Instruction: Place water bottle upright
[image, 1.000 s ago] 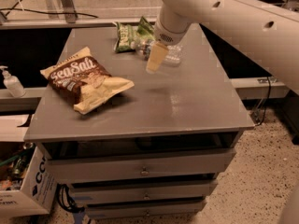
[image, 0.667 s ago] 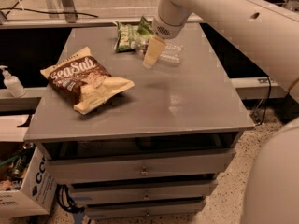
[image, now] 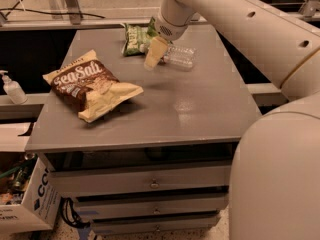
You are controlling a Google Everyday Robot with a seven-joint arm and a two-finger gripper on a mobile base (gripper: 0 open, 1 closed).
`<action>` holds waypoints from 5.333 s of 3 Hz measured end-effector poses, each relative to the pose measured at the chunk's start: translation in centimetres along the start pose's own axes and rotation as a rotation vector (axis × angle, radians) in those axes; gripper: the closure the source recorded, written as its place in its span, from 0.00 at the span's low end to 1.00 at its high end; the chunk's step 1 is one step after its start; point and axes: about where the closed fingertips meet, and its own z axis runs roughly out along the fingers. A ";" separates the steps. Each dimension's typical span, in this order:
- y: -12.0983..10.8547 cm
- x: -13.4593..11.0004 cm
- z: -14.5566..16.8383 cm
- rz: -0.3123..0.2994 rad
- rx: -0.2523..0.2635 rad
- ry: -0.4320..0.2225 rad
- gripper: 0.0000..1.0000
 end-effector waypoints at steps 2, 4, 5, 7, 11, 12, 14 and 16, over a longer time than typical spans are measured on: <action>-0.9 -2.5 2.6 -0.052 0.047 0.003 0.00; -2.3 -3.0 4.5 -0.021 0.060 0.060 0.00; -2.7 -2.2 5.8 0.011 0.045 0.087 0.00; -2.3 -1.9 8.0 0.024 0.004 0.104 0.17; -1.7 -3.8 5.1 -0.052 -0.032 0.030 1.00; 0.0 -5.9 1.9 -0.070 -0.088 -0.109 1.00; 3.6 -6.3 -3.8 0.017 -0.222 -0.423 1.00; 4.7 -1.2 -9.1 0.216 -0.286 -0.656 1.00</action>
Offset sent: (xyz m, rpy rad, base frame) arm 0.0482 0.0299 -0.0011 -0.0723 -0.0873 0.0117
